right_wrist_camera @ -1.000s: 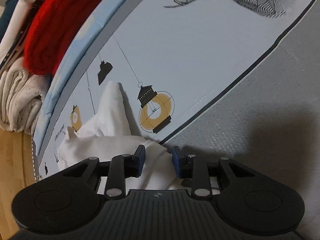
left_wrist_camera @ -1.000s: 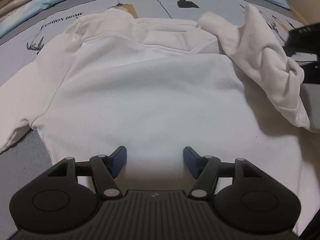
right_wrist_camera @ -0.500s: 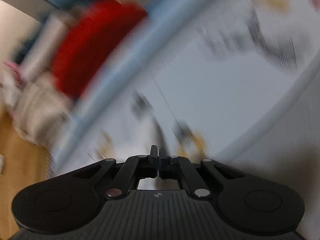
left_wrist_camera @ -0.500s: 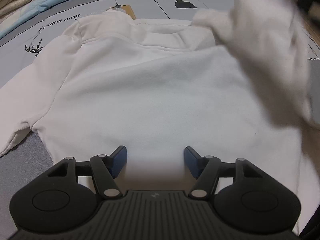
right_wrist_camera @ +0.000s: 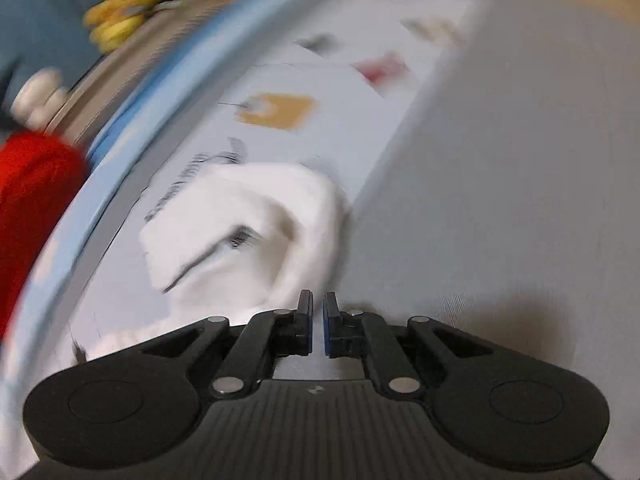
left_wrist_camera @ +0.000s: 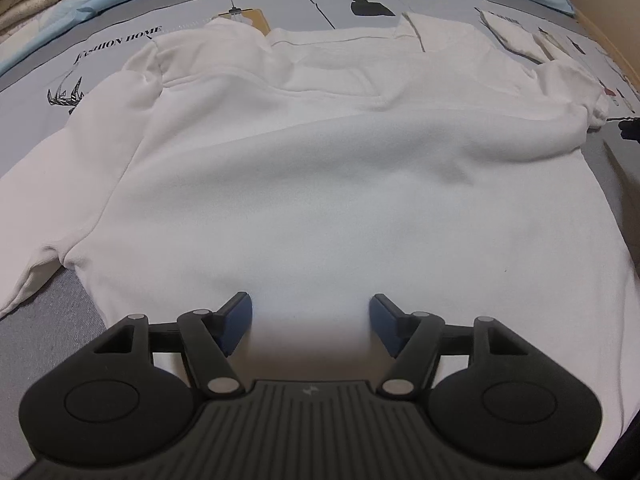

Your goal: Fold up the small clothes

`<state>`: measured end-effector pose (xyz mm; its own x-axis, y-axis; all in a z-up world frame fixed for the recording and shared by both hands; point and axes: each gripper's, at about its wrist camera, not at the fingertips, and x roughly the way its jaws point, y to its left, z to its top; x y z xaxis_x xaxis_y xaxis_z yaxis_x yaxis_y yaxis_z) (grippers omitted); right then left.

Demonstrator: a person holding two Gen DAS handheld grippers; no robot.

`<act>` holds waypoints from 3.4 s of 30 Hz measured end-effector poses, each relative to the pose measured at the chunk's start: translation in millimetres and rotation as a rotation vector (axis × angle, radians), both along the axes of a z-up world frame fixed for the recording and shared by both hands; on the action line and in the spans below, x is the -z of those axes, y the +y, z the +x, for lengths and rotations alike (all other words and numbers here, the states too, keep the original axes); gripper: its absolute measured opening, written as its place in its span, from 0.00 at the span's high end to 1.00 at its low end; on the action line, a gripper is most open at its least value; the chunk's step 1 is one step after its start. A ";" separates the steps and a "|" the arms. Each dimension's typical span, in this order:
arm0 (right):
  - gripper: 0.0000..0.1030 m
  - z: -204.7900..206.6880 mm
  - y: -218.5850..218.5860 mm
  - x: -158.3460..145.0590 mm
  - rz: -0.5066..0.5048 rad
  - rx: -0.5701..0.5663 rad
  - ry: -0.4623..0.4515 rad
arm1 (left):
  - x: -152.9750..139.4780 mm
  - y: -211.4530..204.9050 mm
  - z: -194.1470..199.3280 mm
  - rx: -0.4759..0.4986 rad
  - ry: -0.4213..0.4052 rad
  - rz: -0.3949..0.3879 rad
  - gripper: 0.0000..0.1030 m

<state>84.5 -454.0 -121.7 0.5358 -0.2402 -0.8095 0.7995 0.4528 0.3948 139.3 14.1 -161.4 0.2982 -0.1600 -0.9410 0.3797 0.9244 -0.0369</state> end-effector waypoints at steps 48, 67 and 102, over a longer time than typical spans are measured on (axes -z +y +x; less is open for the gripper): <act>0.57 32.0 -178.0 50.6 -0.067 0.064 -0.272 | 7.9 -4.5 18.7 0.009 -0.052 -0.010 0.21; 0.86 5.2 -126.9 -29.0 -0.571 0.398 0.167 | -14.5 22.2 43.8 0.020 -0.002 -0.149 0.21; 0.84 158.9 151.9 -11.8 -0.391 -0.770 -0.317 | -13.9 116.9 144.8 -0.508 -0.349 0.008 0.98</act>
<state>243.4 -302.1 -109.9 0.8440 0.0495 -0.5341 0.1022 0.9626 0.2507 284.0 131.0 -147.6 0.6259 0.0891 -0.7748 -0.1198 0.9927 0.0174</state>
